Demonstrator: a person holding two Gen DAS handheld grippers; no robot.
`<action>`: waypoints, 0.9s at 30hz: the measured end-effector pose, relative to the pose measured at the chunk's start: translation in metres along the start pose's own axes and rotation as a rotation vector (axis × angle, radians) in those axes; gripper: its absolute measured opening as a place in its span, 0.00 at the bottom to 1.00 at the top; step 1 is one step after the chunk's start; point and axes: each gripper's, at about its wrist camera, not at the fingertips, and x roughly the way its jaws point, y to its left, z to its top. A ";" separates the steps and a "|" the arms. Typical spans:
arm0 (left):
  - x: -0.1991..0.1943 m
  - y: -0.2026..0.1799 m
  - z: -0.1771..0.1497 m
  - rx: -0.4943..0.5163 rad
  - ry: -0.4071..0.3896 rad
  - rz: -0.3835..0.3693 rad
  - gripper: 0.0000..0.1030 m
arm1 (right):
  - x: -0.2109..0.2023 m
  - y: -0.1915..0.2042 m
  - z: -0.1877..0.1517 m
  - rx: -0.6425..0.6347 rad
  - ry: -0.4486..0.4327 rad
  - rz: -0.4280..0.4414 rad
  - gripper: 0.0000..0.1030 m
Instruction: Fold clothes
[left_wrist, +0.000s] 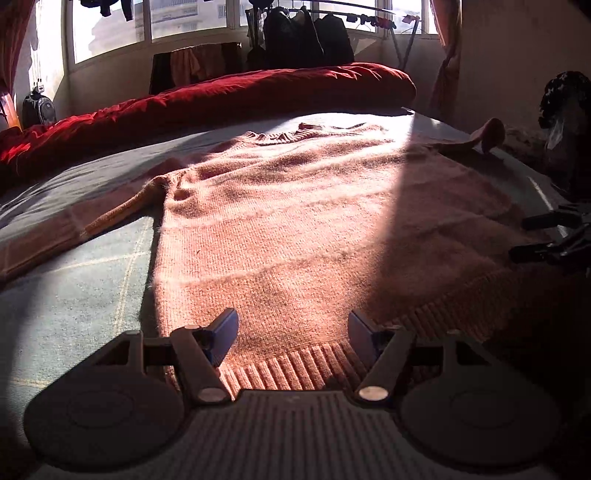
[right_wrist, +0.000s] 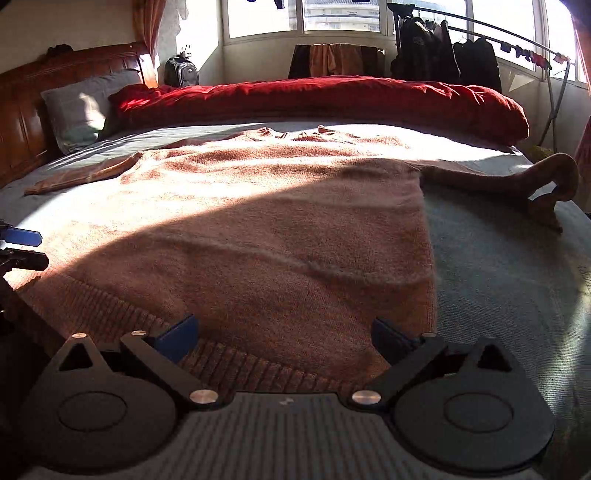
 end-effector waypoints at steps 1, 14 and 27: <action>0.002 -0.002 0.008 0.014 -0.024 -0.006 0.65 | 0.001 0.006 0.009 -0.023 -0.027 0.015 0.98; 0.038 -0.031 -0.004 -0.030 0.051 -0.040 0.70 | 0.059 0.048 0.016 -0.111 -0.022 0.092 1.00; 0.007 0.029 -0.020 -0.204 0.116 0.017 0.72 | 0.049 0.042 0.004 -0.078 -0.036 0.101 1.00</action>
